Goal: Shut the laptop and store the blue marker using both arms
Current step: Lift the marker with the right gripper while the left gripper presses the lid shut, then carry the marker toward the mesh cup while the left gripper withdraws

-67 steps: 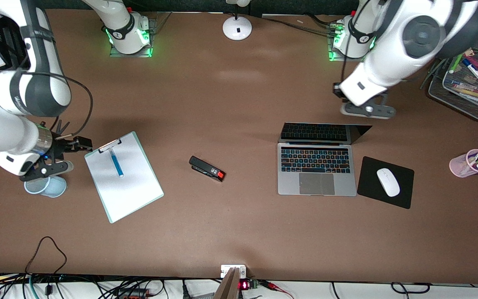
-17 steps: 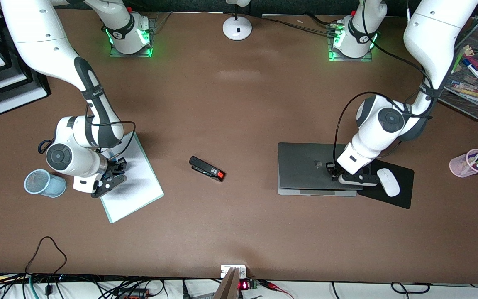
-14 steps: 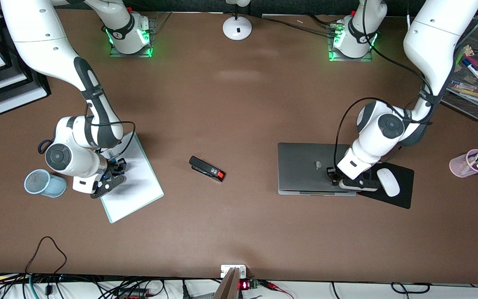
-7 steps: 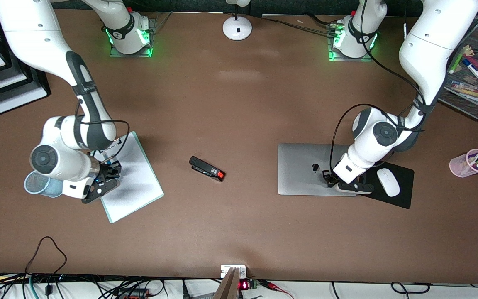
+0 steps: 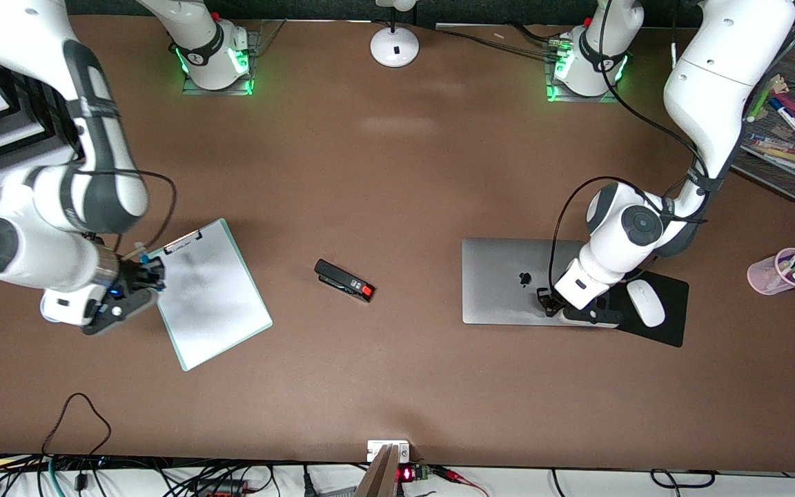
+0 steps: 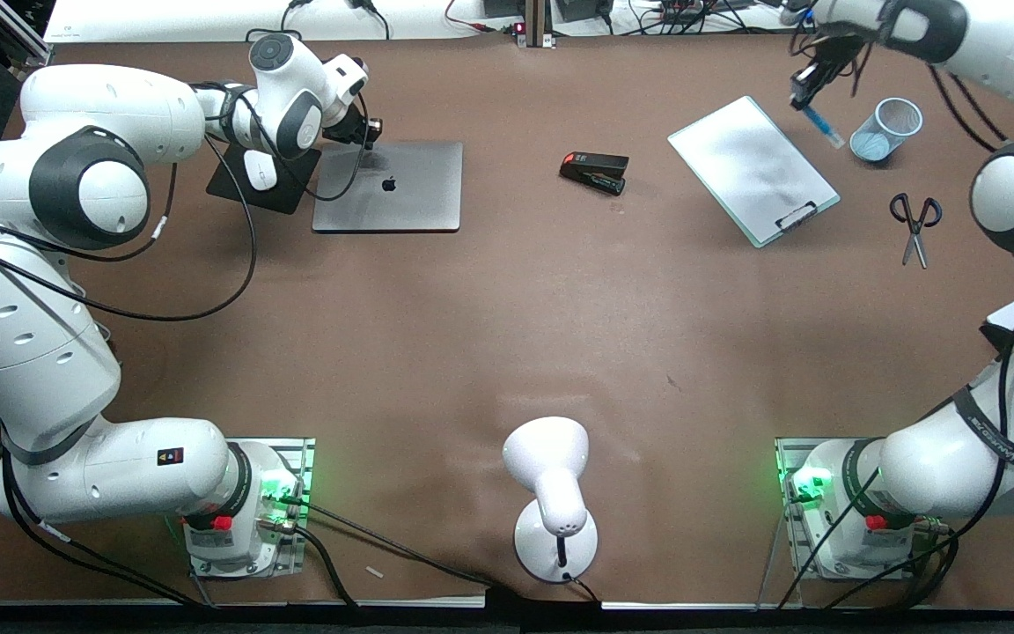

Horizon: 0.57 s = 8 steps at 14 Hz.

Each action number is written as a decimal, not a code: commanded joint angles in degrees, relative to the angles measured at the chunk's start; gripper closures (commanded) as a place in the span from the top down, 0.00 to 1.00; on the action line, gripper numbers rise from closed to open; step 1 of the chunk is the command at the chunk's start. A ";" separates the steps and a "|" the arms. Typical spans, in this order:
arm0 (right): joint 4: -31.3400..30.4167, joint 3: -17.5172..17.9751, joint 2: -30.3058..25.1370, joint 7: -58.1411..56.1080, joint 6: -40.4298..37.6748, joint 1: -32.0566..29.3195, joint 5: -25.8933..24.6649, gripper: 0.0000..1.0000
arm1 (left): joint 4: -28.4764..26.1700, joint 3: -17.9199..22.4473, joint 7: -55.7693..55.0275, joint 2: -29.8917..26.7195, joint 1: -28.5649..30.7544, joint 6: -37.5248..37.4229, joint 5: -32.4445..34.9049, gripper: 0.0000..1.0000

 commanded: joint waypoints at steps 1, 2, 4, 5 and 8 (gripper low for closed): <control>-0.60 0.51 -3.46 -6.49 -2.81 -2.49 1.22 0.01 | 0.21 0.35 -0.23 -3.50 -0.11 -4.34 1.54 0.00; -0.60 0.52 -4.08 -8.60 -2.99 -3.37 1.48 0.01 | 0.29 0.26 -0.14 -5.34 -0.11 -7.23 1.54 0.00; -0.51 0.43 -4.79 -15.71 -3.00 -5.57 4.97 0.01 | 0.38 -0.18 -0.05 -8.94 -0.11 -13.73 1.54 0.00; -0.34 0.34 -4.79 -19.49 -2.91 -7.06 7.61 0.01 | 0.73 -0.35 -0.05 -10.52 -0.11 -17.24 1.54 0.00; 1.76 0.25 -4.62 -28.46 -2.99 -9.87 11.66 0.01 | 3.27 -1.66 0.12 -14.66 -0.20 -29.19 1.54 0.05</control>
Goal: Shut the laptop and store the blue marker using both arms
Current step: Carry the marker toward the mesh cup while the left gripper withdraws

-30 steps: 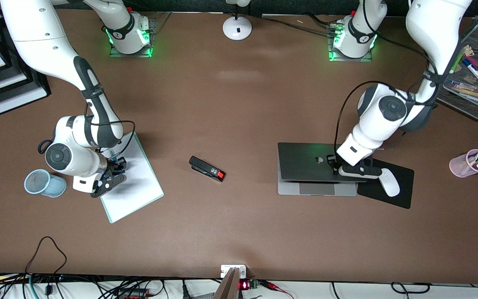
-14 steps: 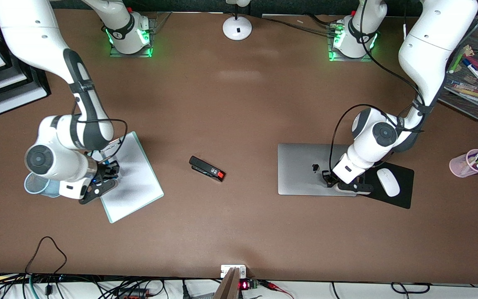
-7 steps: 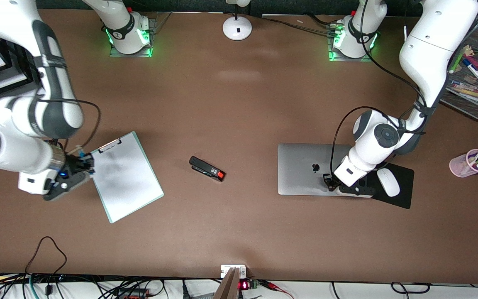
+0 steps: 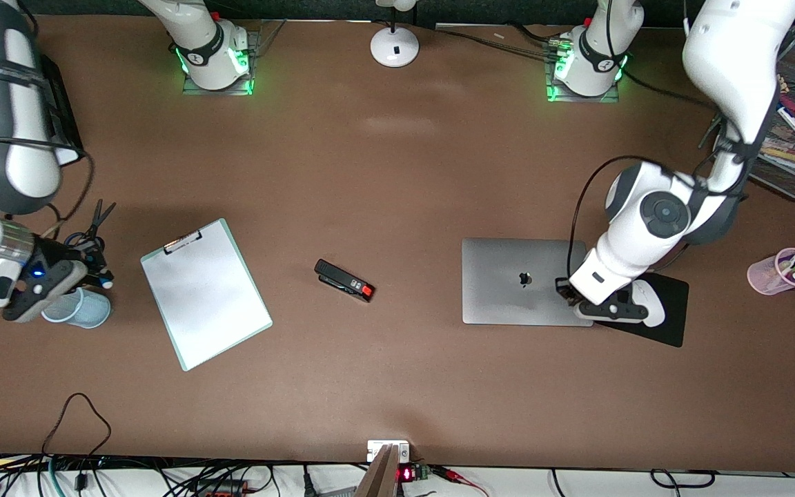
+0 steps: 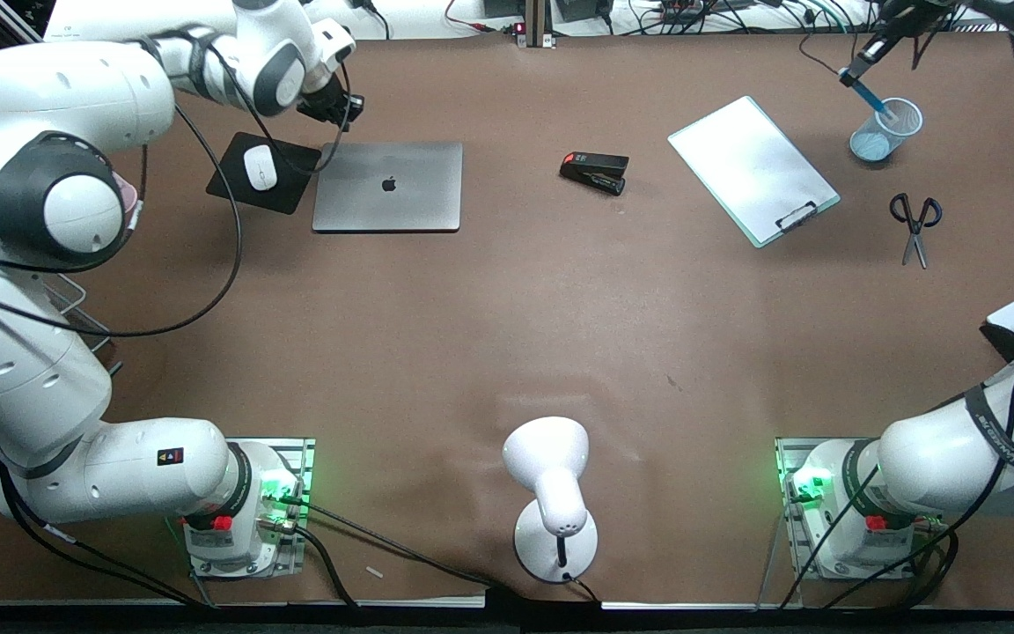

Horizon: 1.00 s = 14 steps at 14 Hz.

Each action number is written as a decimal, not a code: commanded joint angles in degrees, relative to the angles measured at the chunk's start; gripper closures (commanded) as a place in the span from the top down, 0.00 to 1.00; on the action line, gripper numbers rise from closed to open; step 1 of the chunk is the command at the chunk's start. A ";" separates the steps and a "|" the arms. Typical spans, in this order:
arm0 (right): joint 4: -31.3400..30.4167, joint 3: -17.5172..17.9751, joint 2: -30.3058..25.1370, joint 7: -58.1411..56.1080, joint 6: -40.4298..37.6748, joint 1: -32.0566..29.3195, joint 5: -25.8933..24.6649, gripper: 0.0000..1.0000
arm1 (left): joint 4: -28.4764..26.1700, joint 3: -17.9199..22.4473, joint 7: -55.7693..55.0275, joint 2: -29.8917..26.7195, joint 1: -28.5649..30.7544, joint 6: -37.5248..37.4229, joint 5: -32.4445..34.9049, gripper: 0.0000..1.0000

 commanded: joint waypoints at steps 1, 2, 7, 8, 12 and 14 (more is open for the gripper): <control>2.34 0.47 -0.38 -8.73 -0.90 -2.90 4.71 0.01 | 2.69 -2.66 0.32 -4.48 0.40 -12.42 1.45 0.09; 2.61 0.47 -0.38 -12.41 -0.91 -4.21 6.99 0.01 | 4.89 -3.20 1.63 -5.10 0.50 -17.61 1.45 0.20; 3.58 0.47 0.59 -32.54 -0.82 -9.93 17.98 0.01 | 12.73 -3.56 6.91 -6.94 0.41 -33.38 -0.49 1.00; 3.58 0.47 0.94 -35.62 -0.82 -11.07 19.83 0.01 | 13.17 -4.17 7.78 -7.47 0.50 -34.35 -0.49 1.00; 3.58 0.47 2.34 -46.17 -2.47 -14.67 27.91 0.01 | 18.52 -4.52 11.30 -7.83 0.67 -41.46 -5.40 1.00; 4.97 0.47 4.18 -49.00 -6.86 -16.61 33.44 0.00 | 21.59 -4.52 13.06 -7.83 0.67 -44.98 -5.41 1.00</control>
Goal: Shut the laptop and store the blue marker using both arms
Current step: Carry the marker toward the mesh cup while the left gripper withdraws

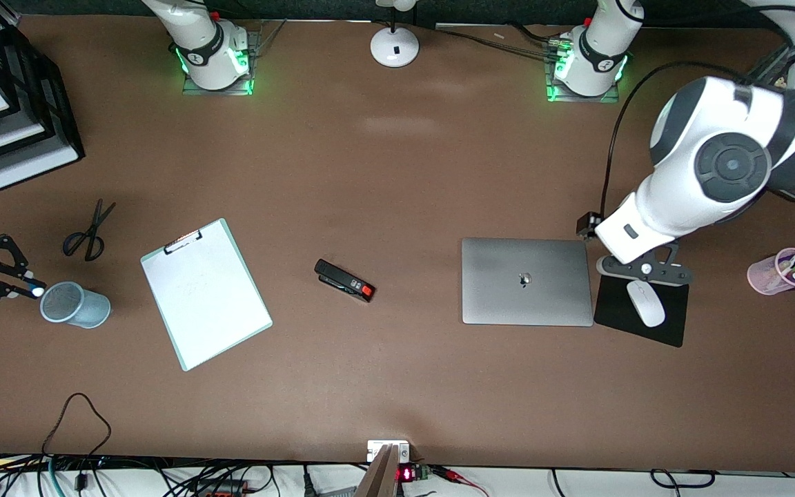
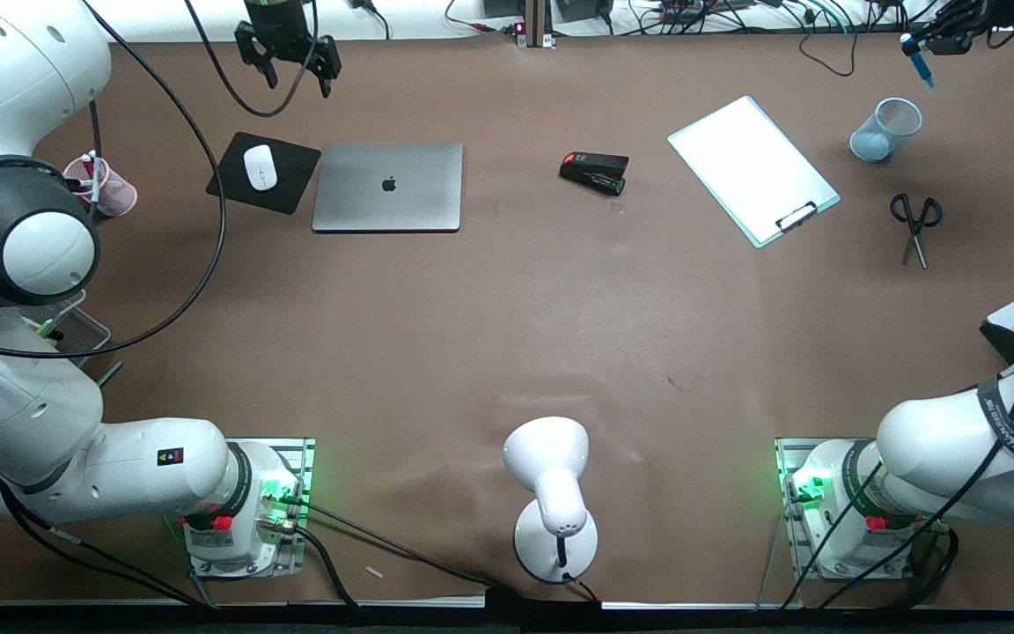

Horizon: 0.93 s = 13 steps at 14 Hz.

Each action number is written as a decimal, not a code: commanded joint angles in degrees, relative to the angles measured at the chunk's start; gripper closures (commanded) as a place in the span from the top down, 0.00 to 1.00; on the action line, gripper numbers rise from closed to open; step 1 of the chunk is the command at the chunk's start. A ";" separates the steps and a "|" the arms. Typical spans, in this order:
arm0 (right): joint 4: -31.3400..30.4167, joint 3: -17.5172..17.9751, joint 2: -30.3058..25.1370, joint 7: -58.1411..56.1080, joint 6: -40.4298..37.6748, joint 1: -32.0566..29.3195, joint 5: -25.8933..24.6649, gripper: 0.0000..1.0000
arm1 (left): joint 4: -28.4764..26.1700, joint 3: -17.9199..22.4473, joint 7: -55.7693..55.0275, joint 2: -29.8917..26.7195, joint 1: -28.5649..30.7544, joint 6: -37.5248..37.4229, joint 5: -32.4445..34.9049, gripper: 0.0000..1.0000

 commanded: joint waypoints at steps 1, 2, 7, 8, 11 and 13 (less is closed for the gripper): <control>4.66 0.59 4.03 -5.07 -7.12 -3.58 7.40 0.00 | 5.40 -0.20 4.62 -0.27 0.59 -4.84 -1.02 1.00; 7.46 0.59 6.40 -6.30 -9.67 -4.46 9.25 0.00 | 6.47 -0.20 5.41 -0.27 0.51 -5.10 -0.67 1.00; 15.67 1.03 12.13 -11.40 -15.06 -7.80 13.30 0.00 | 9.03 0.15 6.48 -0.27 2.61 -8.01 -0.67 1.00; 15.67 1.03 12.92 -13.50 -15.93 -8.42 15.57 0.00 | 8.85 0.59 7.26 -1.14 3.05 -7.92 -1.19 1.00; 15.84 1.03 15.55 -18.00 -19.62 -10.52 19.63 0.00 | 6.84 4.78 9.64 -5.52 1.05 -7.92 -3.29 1.00; 15.84 1.12 16.52 -20.28 -20.07 -11.49 19.81 0.00 | 4.64 13.38 9.73 -8.77 -5.44 -7.83 -5.76 1.00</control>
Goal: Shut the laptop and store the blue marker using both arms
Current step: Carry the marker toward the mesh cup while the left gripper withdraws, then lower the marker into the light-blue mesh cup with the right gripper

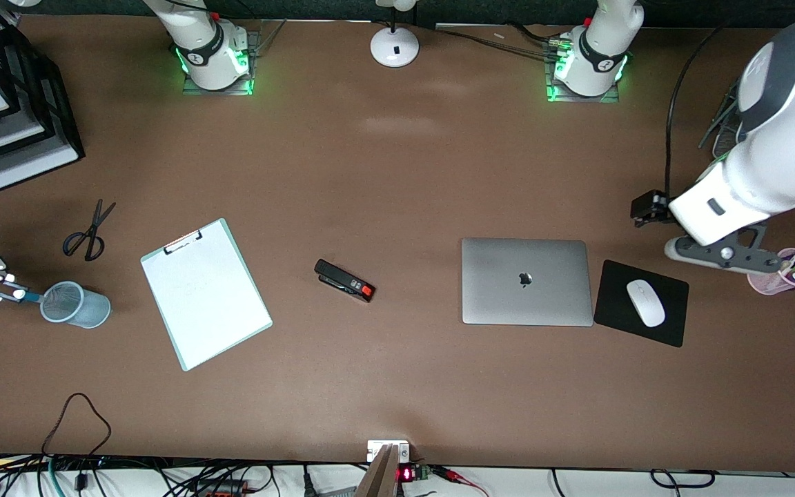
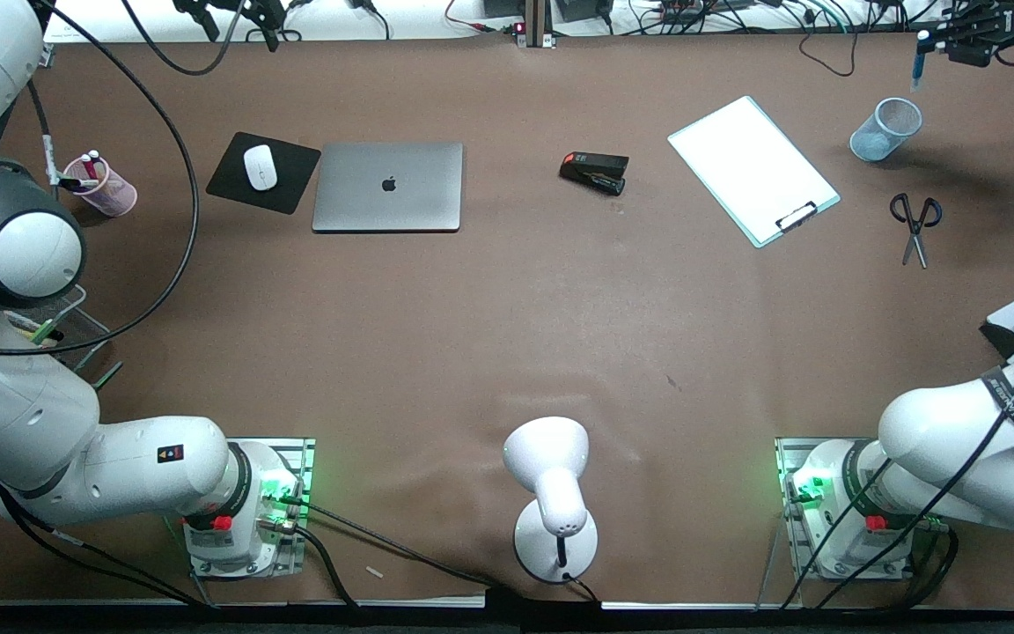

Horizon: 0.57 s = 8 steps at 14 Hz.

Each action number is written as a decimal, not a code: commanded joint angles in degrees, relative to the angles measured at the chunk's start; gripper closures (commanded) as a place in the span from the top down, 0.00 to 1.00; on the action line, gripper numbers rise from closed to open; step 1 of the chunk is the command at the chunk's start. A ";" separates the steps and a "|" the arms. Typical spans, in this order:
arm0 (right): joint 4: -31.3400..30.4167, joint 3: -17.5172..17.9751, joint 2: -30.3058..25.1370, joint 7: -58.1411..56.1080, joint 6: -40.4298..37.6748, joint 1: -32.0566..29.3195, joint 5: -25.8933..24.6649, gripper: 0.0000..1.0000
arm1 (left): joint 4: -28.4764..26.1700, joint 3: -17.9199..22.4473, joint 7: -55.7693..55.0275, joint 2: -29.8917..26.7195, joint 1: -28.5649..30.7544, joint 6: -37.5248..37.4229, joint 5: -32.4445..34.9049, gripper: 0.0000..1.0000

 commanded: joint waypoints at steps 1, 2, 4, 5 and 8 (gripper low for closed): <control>2.35 1.00 2.88 -3.82 -2.16 -2.52 3.42 0.00 | -5.36 10.79 1.85 -7.01 -7.45 -0.34 -3.50 1.00; 2.35 1.00 3.49 -4.53 -2.42 -3.04 5.17 0.00 | -7.64 11.78 1.85 -9.03 -7.81 0.09 -4.20 1.00; 2.35 1.00 4.64 -5.50 -3.82 -3.93 5.54 0.00 | -9.51 14.93 1.76 -11.41 -9.39 0.10 -4.74 1.00; 2.35 1.00 5.25 -6.63 -4.01 -4.28 5.72 0.00 | -10.04 16.96 1.76 -12.29 -11.31 -0.16 -4.65 1.00; 2.26 1.00 7.01 -8.75 -4.18 -4.72 7.38 0.00 | -14.25 19.09 1.85 -16.68 -12.65 0.19 -4.39 1.00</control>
